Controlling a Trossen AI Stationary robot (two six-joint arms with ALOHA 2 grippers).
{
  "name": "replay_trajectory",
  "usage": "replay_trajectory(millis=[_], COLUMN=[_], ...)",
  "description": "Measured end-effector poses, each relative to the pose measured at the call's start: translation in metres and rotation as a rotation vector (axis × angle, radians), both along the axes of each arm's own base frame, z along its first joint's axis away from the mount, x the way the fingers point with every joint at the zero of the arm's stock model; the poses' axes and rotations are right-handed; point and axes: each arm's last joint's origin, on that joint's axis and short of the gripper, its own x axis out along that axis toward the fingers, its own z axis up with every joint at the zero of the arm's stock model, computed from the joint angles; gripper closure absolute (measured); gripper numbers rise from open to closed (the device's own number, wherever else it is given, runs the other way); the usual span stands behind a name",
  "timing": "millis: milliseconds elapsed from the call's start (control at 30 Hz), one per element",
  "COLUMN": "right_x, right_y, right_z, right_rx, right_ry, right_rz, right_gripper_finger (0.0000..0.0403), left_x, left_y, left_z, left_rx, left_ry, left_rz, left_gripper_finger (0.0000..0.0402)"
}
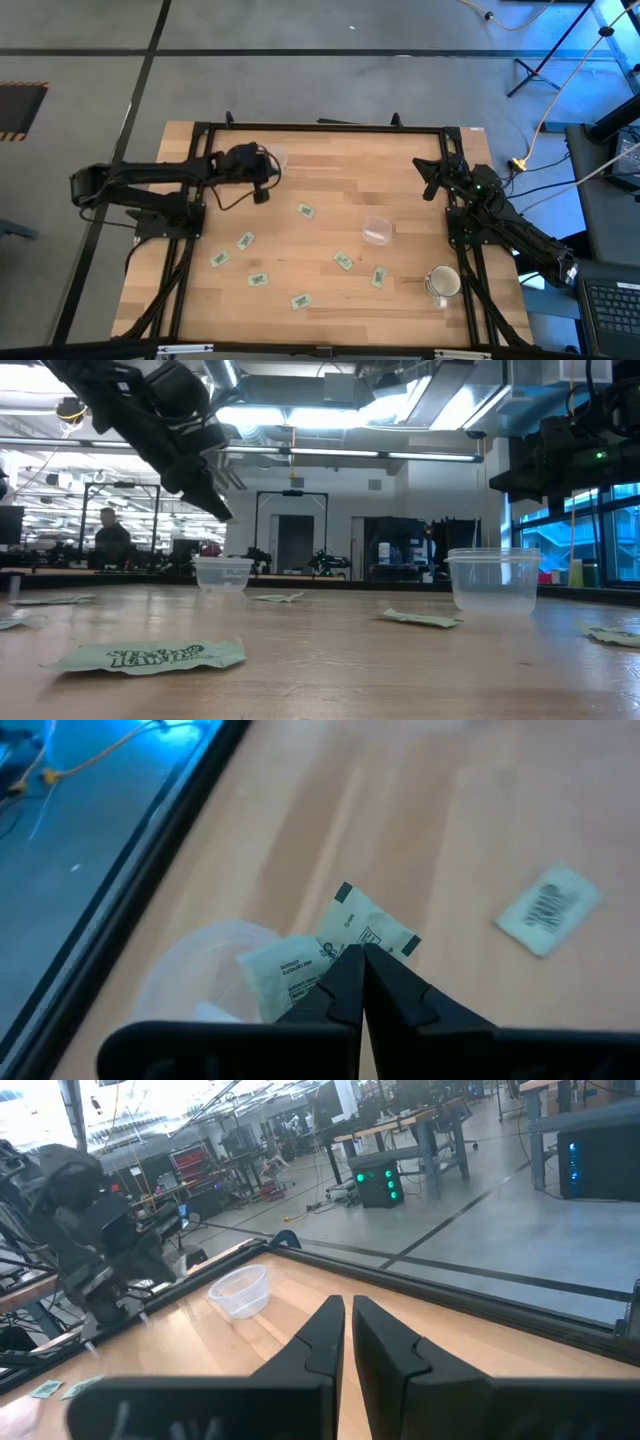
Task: Pick and place Stevia / Truvia into bins
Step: Put the stevia packet into the top transparent container
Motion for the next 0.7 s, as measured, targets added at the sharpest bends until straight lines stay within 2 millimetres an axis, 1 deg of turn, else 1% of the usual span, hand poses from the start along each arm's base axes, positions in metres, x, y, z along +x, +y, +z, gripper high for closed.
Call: replay_trajectory(millis=[300,433,700], right_x=[0.000,0.000,0.000], right_y=[0.000,0.000,0.000], right_z=[0.000,0.000,0.000], right_rx=[-0.001,-0.003,-0.003], right_ry=[0.001,0.002,0.002], right_rz=[0.000,0.000,0.000], right_gripper_finger=[0.0373,0.0373,0.0373], left_x=[-0.013,-0.012,-0.007], left_y=[0.029,0.038,0.057], left_z=[-0.010,-0.016,-0.033], left_rx=[-0.046,-0.086,-0.093], left_ry=[0.054,0.048,0.054], left_rz=[0.134,0.132,0.184], left_gripper_finger=[0.0398,0.0398,0.0398])
